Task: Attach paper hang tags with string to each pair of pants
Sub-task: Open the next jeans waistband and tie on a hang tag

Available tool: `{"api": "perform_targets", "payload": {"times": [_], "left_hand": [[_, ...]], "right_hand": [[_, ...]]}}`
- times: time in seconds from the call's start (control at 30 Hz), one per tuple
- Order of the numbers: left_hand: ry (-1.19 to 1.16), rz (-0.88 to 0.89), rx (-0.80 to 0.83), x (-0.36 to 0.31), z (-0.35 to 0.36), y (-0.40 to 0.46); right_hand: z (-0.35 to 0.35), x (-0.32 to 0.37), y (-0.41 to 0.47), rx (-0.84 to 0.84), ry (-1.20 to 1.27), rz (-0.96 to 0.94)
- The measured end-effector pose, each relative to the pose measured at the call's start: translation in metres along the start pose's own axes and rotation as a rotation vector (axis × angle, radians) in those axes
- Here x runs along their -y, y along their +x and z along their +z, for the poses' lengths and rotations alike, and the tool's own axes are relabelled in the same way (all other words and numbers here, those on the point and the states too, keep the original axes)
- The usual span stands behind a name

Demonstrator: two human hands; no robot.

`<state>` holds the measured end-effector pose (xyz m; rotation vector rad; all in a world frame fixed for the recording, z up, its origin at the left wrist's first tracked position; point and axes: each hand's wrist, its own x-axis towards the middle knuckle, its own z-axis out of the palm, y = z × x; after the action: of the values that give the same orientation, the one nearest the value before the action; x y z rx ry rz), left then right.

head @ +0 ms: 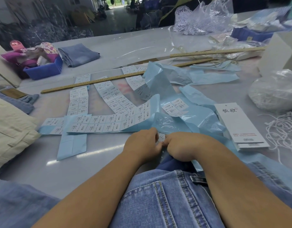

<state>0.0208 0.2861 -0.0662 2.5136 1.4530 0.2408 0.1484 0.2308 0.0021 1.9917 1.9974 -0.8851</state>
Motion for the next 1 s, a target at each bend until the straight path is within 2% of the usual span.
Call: {"api": "perform_targets", "payload": {"times": [0.43,0.5,0.7,1.0], "left_hand": [[0.003,-0.015,-0.006,-0.002,-0.002,-0.001],[-0.011,0.026,-0.013,0.003,-0.002,-0.002],[-0.248,0.227,0.037,0.022,-0.009,-0.010],[-0.081,0.165,-0.066,0.010,-0.010,-0.007]], "right_hand": [[-0.003,-0.013,-0.001,-0.086,0.201,0.069],[-0.003,-0.013,-0.003,-0.086,0.209,0.071],[-0.005,-0.015,-0.004,-0.102,0.279,0.064],[-0.005,-0.014,-0.008,-0.161,0.347,0.103]]}}
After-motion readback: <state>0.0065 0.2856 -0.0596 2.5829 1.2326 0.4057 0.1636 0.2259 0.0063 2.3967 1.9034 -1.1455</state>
